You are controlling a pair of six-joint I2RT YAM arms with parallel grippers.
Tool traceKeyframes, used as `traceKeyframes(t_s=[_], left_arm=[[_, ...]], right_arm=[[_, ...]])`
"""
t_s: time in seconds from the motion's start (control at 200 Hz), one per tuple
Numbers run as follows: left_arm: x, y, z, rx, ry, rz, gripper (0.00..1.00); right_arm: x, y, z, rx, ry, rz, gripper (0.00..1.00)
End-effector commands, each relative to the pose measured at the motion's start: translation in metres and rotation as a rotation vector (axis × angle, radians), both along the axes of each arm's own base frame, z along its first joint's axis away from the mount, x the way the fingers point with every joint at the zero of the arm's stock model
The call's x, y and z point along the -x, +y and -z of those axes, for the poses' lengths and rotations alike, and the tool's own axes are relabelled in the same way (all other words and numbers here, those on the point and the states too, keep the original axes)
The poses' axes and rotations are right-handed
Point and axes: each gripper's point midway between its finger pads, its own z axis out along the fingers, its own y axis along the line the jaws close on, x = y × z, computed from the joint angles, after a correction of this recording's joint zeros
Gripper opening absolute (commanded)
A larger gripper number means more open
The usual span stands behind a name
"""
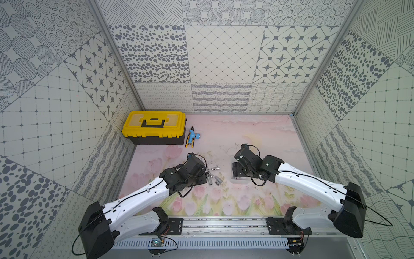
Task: Put the socket on the desktop into the storage box
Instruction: Pick up the socket head at the center of the board.
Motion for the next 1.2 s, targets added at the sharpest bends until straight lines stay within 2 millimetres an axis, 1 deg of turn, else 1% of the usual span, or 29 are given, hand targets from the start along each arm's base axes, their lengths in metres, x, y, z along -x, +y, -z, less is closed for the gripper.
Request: traceKeyframes(t_s=[0.0, 0.065, 0.11, 0.24, 0.365, 0.475, 0.54, 0.585, 0.65, 0.785, 0.92, 1.0, 1.115, 1.196], left_arm=[[0.004, 0.016, 0.014, -0.032, 0.06, -0.066, 0.53], [0.004, 0.017, 0.014, -0.023, 0.06, -0.073, 0.53], [0.004, 0.018, 0.013, -0.019, 0.059, -0.077, 0.53], [0.003, 0.02, 0.012, -0.016, 0.054, -0.083, 0.53], [0.002, 0.023, 0.014, -0.013, 0.061, -0.095, 0.53], [0.0, 0.024, 0.014, 0.003, 0.063, -0.103, 0.53], [-0.001, 0.023, 0.013, 0.013, 0.062, -0.107, 0.52], [-0.002, 0.022, 0.012, 0.022, 0.059, -0.107, 0.52], [-0.002, 0.021, 0.012, 0.03, 0.057, -0.108, 0.52], [-0.003, 0.021, 0.01, 0.044, 0.056, -0.112, 0.51], [-0.001, 0.023, 0.006, 0.052, 0.047, -0.115, 0.51], [0.0, 0.025, 0.005, 0.05, 0.043, -0.118, 0.51], [0.001, 0.028, 0.004, 0.049, 0.039, -0.122, 0.51], [0.001, 0.029, 0.006, 0.049, 0.038, -0.123, 0.51]], right_arm=[[0.001, 0.02, -0.022, 0.022, -0.16, -0.012, 0.86], [0.009, 0.039, -0.027, -0.046, -0.196, -0.057, 0.86], [0.012, 0.046, -0.028, -0.102, -0.201, -0.067, 0.86], [0.016, 0.054, -0.025, -0.226, -0.208, -0.073, 0.86], [0.017, 0.054, -0.021, -0.213, -0.185, -0.076, 0.84], [0.02, 0.063, -0.012, -0.222, -0.1, -0.136, 0.75], [0.022, 0.068, -0.004, -0.22, -0.053, -0.153, 0.63], [0.02, 0.068, 0.003, -0.202, -0.027, -0.147, 0.56], [0.019, 0.07, 0.014, -0.172, 0.011, -0.141, 0.51], [0.008, 0.074, 0.03, -0.144, 0.101, -0.122, 0.51], [-0.004, 0.081, 0.035, -0.133, 0.127, -0.133, 0.51], [-0.01, 0.084, 0.04, -0.094, 0.133, -0.144, 0.51], [-0.014, 0.087, 0.048, -0.055, 0.153, -0.152, 0.47], [-0.015, 0.09, 0.052, -0.043, 0.164, -0.159, 0.47]])
